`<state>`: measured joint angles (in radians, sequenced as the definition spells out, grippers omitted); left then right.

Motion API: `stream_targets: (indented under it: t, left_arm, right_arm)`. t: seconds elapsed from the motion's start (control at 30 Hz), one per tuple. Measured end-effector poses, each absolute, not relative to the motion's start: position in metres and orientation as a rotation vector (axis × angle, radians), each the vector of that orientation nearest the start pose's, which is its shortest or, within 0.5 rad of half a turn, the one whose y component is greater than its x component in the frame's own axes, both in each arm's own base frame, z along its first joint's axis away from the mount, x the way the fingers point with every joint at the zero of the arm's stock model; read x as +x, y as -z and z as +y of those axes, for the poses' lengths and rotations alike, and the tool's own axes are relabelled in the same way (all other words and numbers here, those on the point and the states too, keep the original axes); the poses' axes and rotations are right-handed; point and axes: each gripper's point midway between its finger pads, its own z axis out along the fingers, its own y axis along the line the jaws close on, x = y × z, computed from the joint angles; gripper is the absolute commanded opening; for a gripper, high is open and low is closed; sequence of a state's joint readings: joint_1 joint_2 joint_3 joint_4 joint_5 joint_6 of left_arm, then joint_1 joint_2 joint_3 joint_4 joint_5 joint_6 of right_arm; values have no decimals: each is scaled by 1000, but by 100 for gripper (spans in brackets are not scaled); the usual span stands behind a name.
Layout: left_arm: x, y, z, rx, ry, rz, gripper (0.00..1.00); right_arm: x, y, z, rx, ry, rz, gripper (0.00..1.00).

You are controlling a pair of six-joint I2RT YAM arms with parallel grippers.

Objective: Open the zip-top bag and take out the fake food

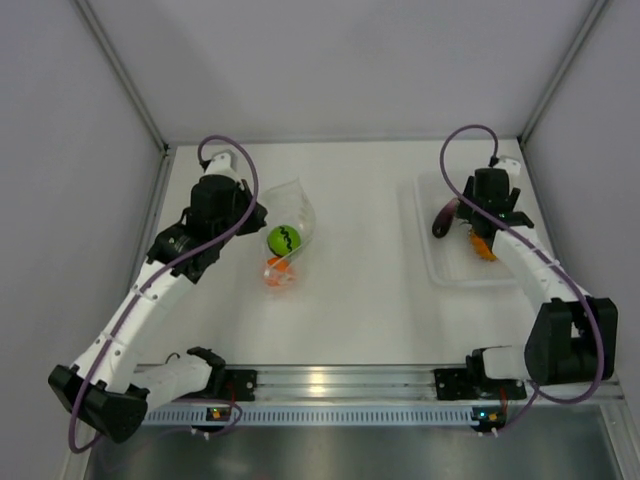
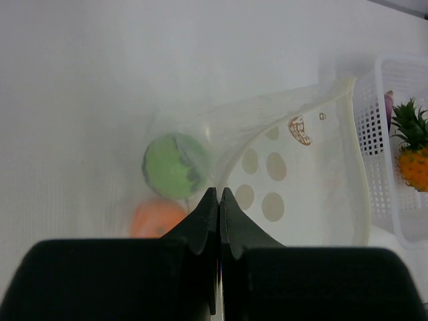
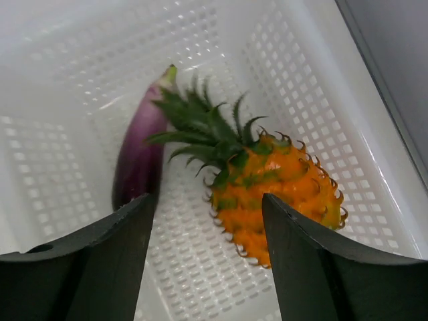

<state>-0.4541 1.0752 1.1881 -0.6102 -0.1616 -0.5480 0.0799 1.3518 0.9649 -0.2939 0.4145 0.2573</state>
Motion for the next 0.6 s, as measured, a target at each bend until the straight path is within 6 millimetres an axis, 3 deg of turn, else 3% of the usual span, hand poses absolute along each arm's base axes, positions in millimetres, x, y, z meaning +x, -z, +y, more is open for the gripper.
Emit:
stream_targets:
  t: [0.07, 0.13, 0.2, 0.27, 0.33, 0.43, 0.6]
  left_arm:
    - [303, -284, -141, -206, 456, 2078, 0]
    - [302, -285, -141, -221, 465, 2073, 0]
    - [302, -287, -141, -235, 478, 2070, 0]
    - [301, -287, -143, -250, 495, 2072, 0]
    - [301, -286, -146, -267, 515, 2076, 0]
    - [301, -280, -151, -305, 554, 2076, 0]
    - [295, -254, -157, -376, 584, 2125, 0]
  right_arm:
    - [371, -174, -21, 406, 235, 2108, 68]
    - [364, -207, 1, 370, 140, 2024, 74]
    - [352, -248, 30, 320, -4, 1918, 99]
    - [337, -284, 60, 249, -199, 1805, 99]
    - [321, -304, 88, 180, -399, 1715, 99]
    - [298, -314, 133, 61, -724, 1629, 92]
    - [271, -287, 196, -27, -1107, 1728, 81]
